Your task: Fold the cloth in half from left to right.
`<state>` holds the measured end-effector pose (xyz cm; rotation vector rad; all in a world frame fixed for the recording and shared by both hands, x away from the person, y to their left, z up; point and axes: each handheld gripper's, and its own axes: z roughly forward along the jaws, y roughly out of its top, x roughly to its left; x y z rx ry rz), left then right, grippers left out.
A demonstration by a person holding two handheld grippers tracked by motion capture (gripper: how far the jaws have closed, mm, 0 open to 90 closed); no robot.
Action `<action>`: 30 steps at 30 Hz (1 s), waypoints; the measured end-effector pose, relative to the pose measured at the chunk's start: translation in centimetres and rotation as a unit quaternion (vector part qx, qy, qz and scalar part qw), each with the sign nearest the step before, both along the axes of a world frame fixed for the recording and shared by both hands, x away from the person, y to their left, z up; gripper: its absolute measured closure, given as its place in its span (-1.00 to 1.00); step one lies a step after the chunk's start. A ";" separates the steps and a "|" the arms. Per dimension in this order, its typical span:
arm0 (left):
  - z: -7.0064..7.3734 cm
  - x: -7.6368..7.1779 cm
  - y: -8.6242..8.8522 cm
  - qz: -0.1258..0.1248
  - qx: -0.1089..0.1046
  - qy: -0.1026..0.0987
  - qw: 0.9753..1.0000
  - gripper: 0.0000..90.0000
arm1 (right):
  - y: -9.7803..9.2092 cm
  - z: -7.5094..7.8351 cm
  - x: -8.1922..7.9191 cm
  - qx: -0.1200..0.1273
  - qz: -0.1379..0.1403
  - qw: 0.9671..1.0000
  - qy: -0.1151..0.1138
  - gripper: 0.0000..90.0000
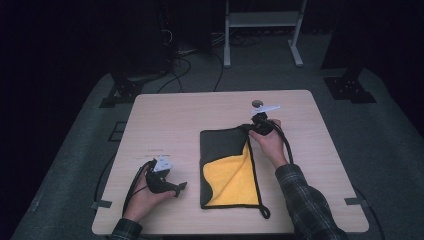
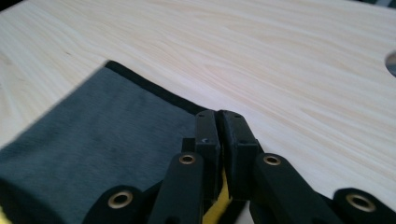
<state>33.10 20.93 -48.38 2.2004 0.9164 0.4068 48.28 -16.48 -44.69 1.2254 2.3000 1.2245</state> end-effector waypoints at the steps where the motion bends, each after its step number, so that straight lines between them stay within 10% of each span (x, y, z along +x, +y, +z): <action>1: 0.0 0.0 0.0 0.000 0.000 0.000 1.000 -1.00 | 0.0 0.0 0.0 0.000 0.000 1.000 0.000 0.87; 15: 0.0 0.0 0.0 0.001 0.000 0.000 1.000 -1.00 | -2.9 -1.6 1.3 -0.034 -0.055 0.998 -0.002 0.65; 22: 0.0 0.0 0.0 0.002 0.000 -0.001 1.000 -1.00 | -1.9 0.2 -1.1 0.000 0.008 1.000 -0.006 0.56; 30: 0.0 0.0 -0.1 0.003 -0.001 0.000 1.000 -1.00 | 2.3 1.7 -4.8 0.024 0.099 0.995 -0.012 0.39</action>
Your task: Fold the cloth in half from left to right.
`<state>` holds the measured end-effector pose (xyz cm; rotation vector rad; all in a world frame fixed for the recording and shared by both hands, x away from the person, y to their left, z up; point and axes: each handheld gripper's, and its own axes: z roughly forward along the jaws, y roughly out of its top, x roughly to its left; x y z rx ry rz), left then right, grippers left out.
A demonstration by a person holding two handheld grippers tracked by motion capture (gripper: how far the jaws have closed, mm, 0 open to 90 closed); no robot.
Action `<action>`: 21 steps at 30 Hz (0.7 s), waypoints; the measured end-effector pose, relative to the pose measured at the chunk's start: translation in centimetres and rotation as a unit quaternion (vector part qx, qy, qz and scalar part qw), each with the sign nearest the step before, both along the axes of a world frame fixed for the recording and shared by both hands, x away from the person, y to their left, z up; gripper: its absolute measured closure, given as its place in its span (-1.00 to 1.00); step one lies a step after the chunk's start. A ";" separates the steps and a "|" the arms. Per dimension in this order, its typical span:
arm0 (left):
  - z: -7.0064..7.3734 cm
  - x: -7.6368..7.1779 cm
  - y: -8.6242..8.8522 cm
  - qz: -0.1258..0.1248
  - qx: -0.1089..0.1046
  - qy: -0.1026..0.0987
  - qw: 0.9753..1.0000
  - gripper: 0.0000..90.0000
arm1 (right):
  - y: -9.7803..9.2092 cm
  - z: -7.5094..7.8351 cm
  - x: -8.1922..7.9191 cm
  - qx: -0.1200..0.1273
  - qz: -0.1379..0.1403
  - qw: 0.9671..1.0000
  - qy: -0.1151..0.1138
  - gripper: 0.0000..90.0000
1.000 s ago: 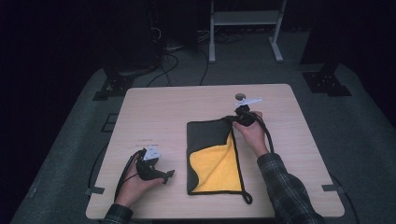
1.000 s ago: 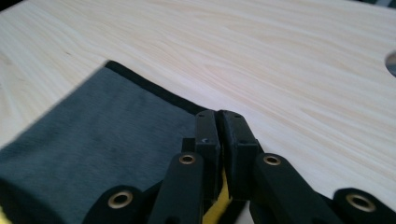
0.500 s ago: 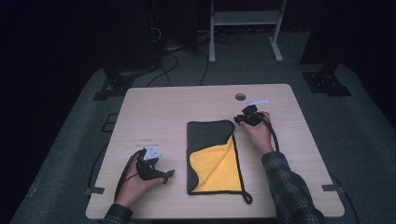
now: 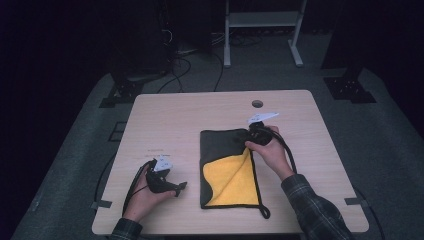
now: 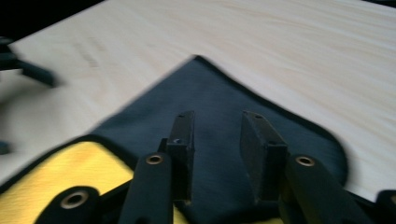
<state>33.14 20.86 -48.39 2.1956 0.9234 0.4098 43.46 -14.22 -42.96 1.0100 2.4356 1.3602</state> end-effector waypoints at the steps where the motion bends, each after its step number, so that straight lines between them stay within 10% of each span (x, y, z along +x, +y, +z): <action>1: 0.0 0.0 0.0 0.000 0.000 0.000 1.000 -1.00 | 0.7 0.0 -0.3 0.000 0.008 1.000 0.000 0.37; 21: 0.0 0.1 0.0 -0.002 0.001 0.000 1.000 -1.00 | 10.6 -3.9 -3.4 -0.048 0.097 0.994 0.012 -0.10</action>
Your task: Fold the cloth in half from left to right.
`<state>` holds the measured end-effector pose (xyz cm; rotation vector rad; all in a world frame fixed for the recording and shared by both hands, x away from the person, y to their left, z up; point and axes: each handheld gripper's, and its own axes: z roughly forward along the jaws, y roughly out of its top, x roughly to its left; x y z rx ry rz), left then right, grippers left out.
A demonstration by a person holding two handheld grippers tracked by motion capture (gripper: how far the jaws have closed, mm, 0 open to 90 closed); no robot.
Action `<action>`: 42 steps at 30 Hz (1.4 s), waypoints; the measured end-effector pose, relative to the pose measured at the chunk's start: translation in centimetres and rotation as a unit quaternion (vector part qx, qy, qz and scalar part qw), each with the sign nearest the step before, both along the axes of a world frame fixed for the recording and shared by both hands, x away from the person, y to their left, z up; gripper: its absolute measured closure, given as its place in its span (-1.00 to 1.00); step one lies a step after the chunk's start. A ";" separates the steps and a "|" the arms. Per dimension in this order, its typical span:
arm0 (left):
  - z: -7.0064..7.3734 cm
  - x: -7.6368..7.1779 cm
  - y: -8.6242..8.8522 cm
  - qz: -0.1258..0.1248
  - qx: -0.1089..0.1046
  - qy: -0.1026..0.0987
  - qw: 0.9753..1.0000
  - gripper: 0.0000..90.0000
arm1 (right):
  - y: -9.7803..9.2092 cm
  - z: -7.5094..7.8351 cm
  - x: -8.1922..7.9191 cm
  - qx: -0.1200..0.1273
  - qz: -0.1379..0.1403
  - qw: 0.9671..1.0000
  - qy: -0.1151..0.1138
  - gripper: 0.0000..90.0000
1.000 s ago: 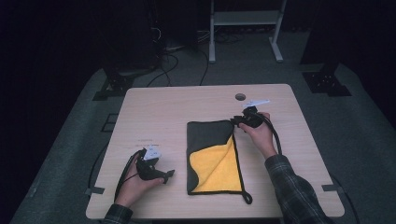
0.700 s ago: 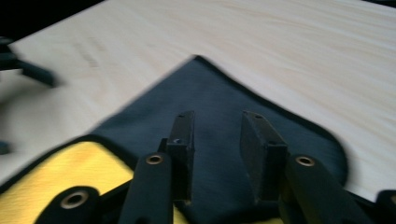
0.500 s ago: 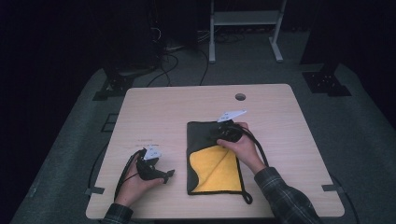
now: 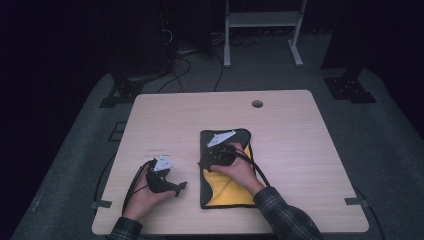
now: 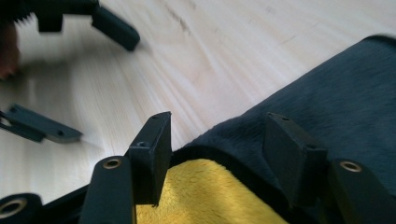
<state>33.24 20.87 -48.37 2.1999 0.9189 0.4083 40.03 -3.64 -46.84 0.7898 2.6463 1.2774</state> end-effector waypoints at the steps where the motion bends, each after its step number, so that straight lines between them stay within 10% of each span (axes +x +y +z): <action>1: 0.0 0.0 0.0 0.000 0.000 0.000 1.000 -1.00 | 0.2 -0.3 -0.1 -0.007 -0.001 1.000 0.000 -0.11; 12: 0.0 0.0 0.0 0.000 -0.001 0.001 1.000 -1.00 | 0.3 -0.5 -1.3 -0.027 0.009 0.999 -0.026 -0.03; 21: 0.0 0.0 0.0 0.000 -0.001 0.001 1.000 -1.00 | -0.4 -0.4 -1.8 -0.028 0.012 0.999 -0.019 0.66; 42: 0.0 0.3 -0.3 0.003 0.001 0.001 1.000 -1.00 | -8.0 2.0 -4.6 0.071 -0.001 0.997 0.008 0.80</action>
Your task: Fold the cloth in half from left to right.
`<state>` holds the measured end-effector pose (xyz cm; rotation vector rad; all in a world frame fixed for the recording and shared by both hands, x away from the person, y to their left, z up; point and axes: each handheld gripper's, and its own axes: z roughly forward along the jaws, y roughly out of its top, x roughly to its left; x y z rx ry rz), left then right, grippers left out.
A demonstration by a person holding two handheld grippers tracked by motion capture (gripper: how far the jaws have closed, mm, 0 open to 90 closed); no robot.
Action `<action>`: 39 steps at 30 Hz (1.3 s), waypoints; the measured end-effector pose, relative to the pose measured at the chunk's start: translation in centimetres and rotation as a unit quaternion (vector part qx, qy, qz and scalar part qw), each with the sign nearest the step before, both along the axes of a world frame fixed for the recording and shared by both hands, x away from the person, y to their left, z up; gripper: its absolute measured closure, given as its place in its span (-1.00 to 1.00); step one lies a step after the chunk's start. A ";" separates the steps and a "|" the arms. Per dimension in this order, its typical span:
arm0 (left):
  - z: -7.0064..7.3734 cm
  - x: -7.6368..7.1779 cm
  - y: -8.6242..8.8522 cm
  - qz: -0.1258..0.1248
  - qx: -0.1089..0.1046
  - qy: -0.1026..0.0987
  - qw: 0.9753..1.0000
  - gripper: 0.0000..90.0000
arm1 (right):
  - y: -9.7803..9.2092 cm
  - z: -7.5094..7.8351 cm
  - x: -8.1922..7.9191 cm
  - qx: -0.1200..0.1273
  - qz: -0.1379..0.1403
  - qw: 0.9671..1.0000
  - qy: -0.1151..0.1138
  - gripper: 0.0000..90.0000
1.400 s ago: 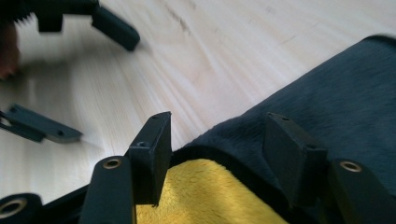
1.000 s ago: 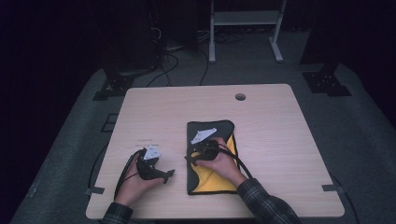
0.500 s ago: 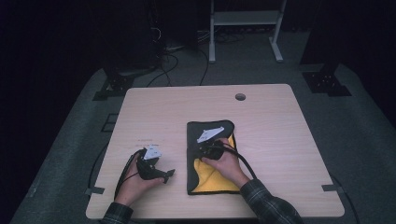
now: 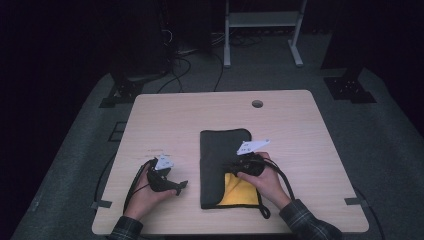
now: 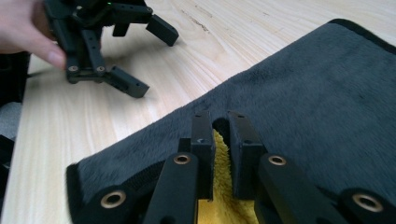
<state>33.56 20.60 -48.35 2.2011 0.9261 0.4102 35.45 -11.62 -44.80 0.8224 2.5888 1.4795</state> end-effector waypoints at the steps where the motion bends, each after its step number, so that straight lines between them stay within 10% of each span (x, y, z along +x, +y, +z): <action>1: 0.0 0.0 0.0 0.000 0.000 0.000 1.000 -1.00 | -0.6 0.1 -0.3 0.005 -0.002 1.000 0.001 0.80; 16: 0.0 -0.1 0.0 0.003 -0.002 -0.002 1.000 -1.00 | -5.0 0.3 -3.7 0.020 -0.017 1.000 0.011 0.79; 39: 0.0 -0.1 0.0 0.007 -0.004 -0.001 1.000 -1.00 | -10.0 -1.4 -7.8 -0.033 -0.022 0.999 0.027 0.62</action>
